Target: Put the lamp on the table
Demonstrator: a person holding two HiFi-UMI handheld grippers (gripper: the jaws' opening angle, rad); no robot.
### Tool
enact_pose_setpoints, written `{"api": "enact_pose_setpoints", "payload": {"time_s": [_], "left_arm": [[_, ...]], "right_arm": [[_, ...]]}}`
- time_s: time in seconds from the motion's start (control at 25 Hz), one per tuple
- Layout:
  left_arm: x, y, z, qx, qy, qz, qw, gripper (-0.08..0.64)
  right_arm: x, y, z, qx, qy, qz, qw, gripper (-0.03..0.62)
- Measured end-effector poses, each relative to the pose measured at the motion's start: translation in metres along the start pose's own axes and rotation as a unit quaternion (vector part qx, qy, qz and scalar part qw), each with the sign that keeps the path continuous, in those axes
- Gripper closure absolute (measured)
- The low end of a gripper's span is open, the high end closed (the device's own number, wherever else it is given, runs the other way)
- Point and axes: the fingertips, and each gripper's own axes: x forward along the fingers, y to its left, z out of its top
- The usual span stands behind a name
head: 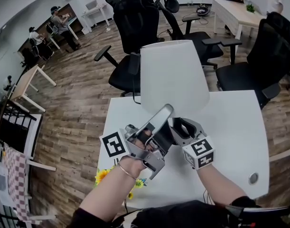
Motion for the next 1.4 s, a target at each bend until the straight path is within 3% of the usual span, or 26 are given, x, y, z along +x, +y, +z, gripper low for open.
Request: {"api": "enact_pose_setpoints", "payload": {"time_s": [0.56,1.4], "left_arm": [[0.013,0.048,0.011,-0.023,-0.010,0.018,0.9995,0.540],[0.001,0.056,-0.012,-0.020,0.005,0.029,0.9994,0.531]], "right_arm": [[0.019,-0.036,-0.022,0.003,0.030,-0.016,0.999,0.382],[0.020,-0.030,-0.044,0.021,0.044,-0.022,0.999,0.388]]}}
